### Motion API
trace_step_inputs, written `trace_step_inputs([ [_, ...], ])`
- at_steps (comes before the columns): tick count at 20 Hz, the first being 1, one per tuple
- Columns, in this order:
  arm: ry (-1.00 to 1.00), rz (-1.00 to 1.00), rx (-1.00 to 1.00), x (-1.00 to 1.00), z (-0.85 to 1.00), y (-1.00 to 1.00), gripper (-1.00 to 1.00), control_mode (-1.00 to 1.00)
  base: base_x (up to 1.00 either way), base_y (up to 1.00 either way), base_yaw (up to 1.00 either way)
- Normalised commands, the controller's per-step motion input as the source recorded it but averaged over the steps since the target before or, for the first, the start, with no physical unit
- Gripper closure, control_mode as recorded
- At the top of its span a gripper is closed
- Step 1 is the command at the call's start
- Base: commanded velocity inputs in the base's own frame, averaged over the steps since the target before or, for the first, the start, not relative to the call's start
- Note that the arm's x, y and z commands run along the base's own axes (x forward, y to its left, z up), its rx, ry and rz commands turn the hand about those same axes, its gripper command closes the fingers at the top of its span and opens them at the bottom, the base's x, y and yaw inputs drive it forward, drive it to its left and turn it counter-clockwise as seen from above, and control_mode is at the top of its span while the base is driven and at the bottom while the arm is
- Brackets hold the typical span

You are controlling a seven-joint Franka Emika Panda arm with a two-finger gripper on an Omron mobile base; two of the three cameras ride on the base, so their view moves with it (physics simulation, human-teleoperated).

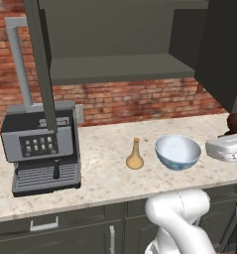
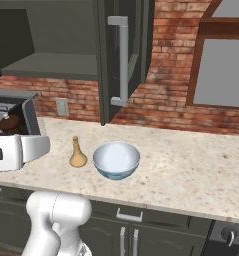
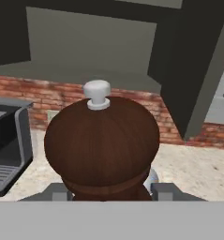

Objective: Retrieve the bottle and the shaker from the cabinet and place them next to the mixing bowl on the counter. Then add garlic from the fridge to the mixing bowl.

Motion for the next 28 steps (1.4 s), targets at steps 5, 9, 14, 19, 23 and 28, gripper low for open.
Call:
trace_step_inputs([
  [5,0.06,0.02,-0.06,-0.88,-0.38,-0.35,1.0,-1.0,0.0,0.0,0.0],
  [9,0.0,0.01,0.0,-0.52,-0.16,-0.63,1.0,-1.0,0.0,0.0,0.0],
  [14,0.0,0.02,0.0,-0.22,-0.07,-0.76,1.0,-1.0,0.0,0.0,0.0],
  [19,0.0,0.03,0.0,0.0,-0.01,-0.8,1.0,-1.0,0.0,0.0,0.0],
  [23,0.0,0.06,0.0,0.2,-0.24,-0.71,1.0,-1.0,0.0,0.0,0.0],
  [28,0.0,0.04,0.0,0.33,-0.5,-0.37,1.0,-1.0,0.0,0.0,0.0],
])
